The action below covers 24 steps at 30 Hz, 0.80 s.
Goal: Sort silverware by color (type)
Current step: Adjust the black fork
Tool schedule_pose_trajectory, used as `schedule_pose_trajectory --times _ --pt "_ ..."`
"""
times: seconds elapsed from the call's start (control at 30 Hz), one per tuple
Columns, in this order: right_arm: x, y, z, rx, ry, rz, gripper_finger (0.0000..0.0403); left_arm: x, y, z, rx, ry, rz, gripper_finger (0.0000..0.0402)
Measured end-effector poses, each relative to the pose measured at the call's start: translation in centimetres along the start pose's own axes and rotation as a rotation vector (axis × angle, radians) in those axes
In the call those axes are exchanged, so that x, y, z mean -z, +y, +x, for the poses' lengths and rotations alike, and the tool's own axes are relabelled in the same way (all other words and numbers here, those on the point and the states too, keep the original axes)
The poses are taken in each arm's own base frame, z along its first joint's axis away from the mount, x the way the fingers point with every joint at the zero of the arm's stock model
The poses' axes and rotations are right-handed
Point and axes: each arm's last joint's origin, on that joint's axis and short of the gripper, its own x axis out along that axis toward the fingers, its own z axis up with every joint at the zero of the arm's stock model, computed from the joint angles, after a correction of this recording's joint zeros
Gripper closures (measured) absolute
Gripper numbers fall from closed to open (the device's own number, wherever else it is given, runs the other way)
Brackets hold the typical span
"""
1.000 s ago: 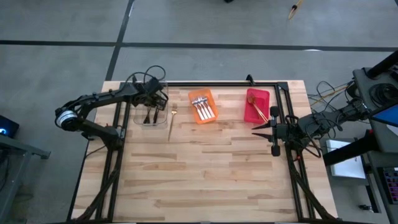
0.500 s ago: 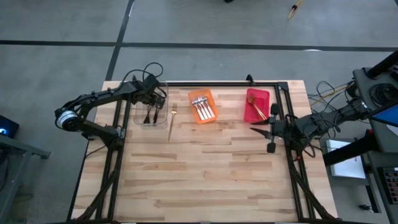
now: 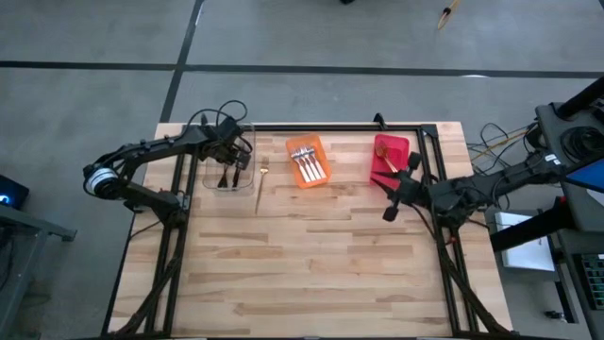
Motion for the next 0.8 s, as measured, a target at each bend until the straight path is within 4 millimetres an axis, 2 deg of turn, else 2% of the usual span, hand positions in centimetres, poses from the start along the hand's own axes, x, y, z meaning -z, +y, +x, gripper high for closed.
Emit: schedule_pose_trajectory --times 0.1,0.27,0.8 --pt "0.13 0.03 0.39 -0.047 0.001 0.004 0.0337 0.60 0.11 0.54 -0.006 0.013 -0.022 0.0377" --pt "0.37 -0.29 0.81 -0.030 0.023 0.009 0.0337 1.03 0.21 0.94 -0.014 0.018 -0.036 0.0377" --pt "0.88 -0.40 0.96 -0.022 0.066 0.046 0.0337 0.71 0.09 0.95 -0.005 -0.016 -0.039 0.0377"
